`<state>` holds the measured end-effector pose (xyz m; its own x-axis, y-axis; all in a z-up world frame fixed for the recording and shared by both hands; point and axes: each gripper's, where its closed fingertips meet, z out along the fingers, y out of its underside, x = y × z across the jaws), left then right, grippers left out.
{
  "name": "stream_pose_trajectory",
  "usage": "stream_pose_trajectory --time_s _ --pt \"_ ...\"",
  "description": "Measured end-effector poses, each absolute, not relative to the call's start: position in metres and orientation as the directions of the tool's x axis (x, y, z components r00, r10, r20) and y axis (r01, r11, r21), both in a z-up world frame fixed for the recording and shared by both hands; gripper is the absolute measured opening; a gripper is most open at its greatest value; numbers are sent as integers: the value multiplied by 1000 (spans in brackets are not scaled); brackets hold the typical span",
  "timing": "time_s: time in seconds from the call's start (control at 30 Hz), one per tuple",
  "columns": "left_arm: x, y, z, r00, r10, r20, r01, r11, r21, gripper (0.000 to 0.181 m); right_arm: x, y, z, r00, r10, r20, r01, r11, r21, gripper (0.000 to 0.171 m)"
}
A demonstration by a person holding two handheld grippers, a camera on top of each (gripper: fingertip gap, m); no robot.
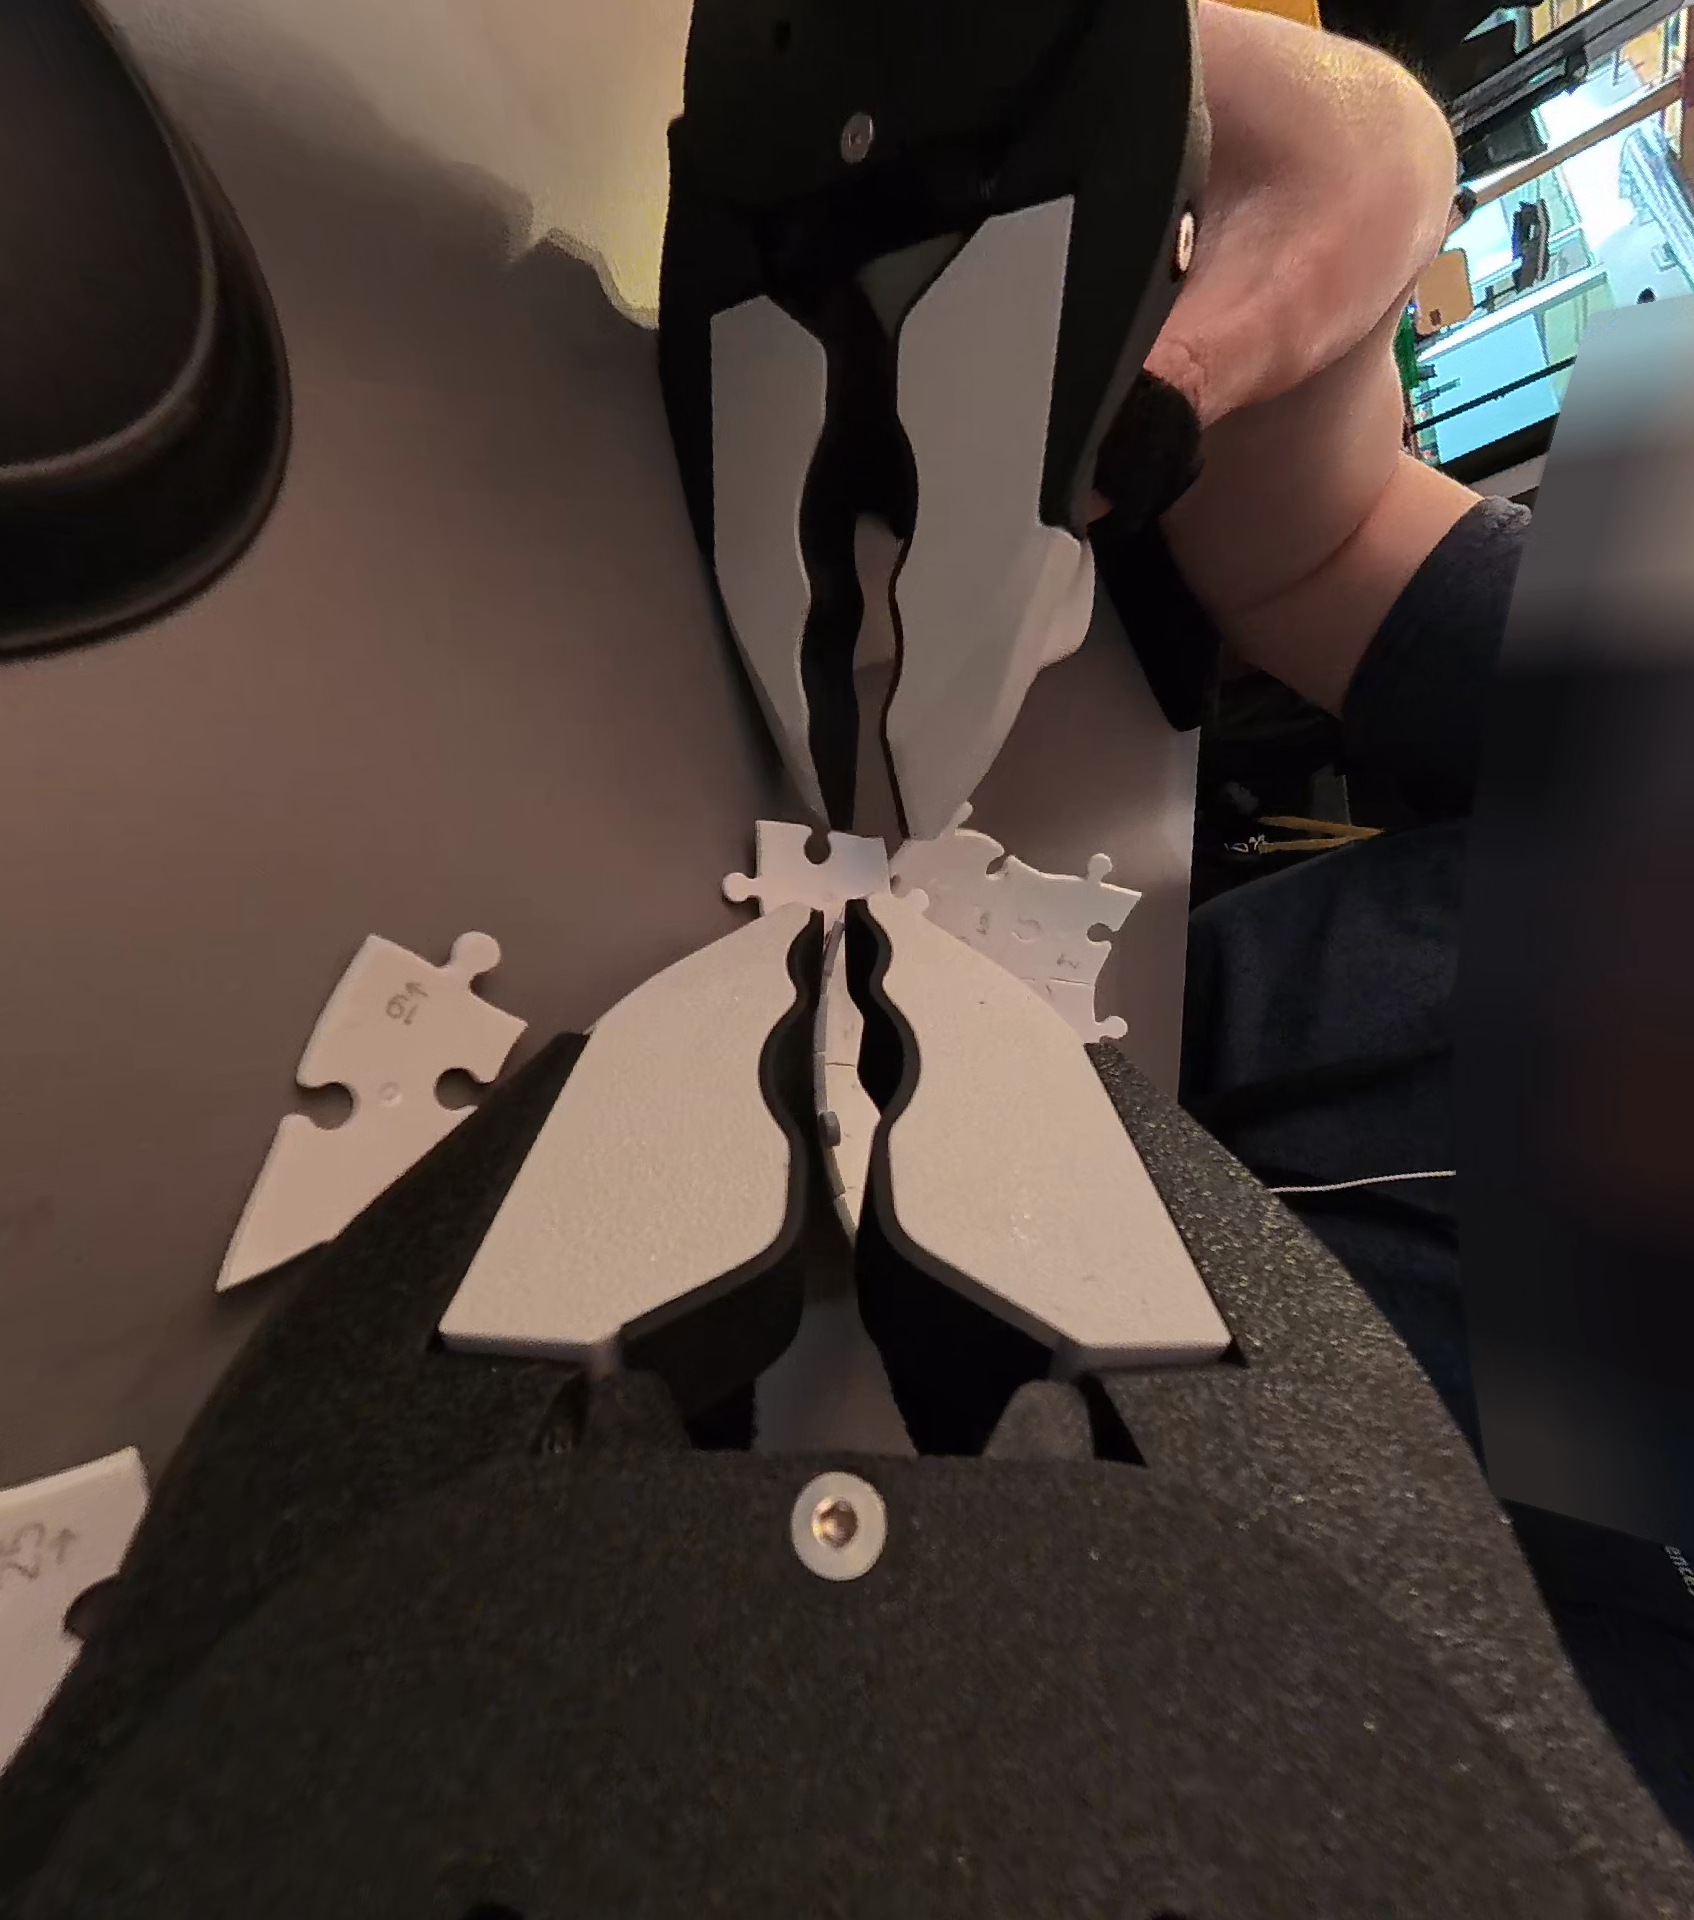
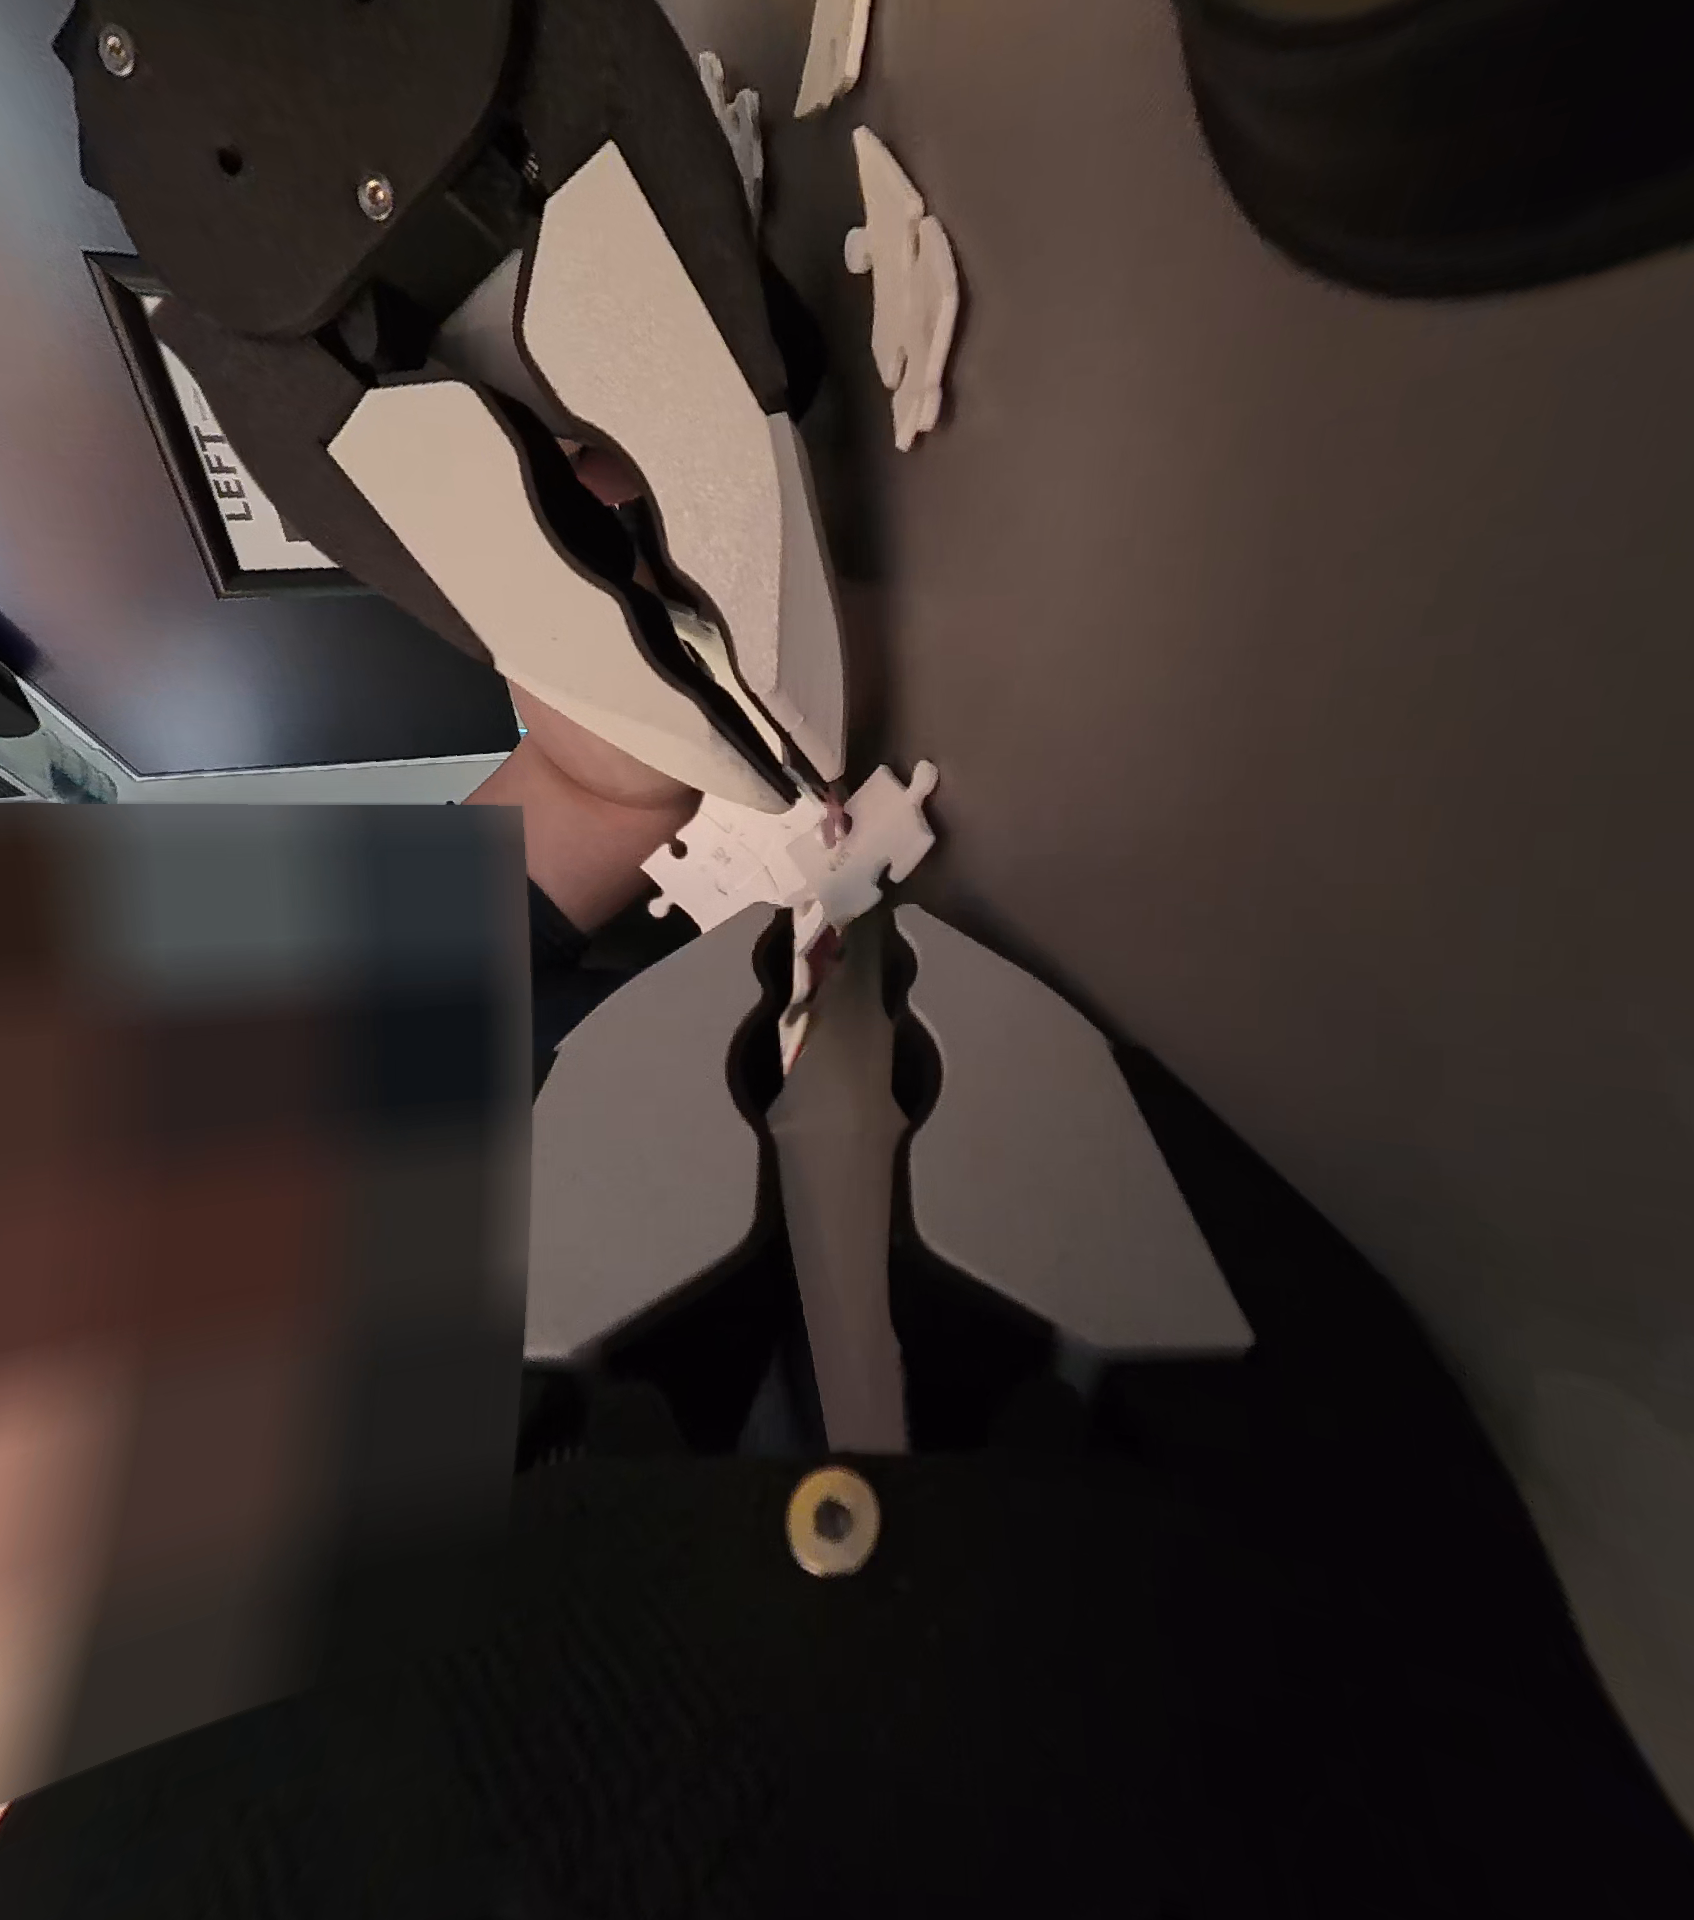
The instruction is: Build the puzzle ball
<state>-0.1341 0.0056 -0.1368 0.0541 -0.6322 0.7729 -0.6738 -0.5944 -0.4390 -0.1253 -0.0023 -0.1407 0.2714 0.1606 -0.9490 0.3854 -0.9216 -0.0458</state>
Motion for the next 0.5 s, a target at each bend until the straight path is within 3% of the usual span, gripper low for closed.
stream_pose_trajectory --time_s 0.5 --pt "-133 5 -136 54 -629 776 -675 -596 -436 4 -132 -4 -139 253 131 -959 394 -919 -22 7"
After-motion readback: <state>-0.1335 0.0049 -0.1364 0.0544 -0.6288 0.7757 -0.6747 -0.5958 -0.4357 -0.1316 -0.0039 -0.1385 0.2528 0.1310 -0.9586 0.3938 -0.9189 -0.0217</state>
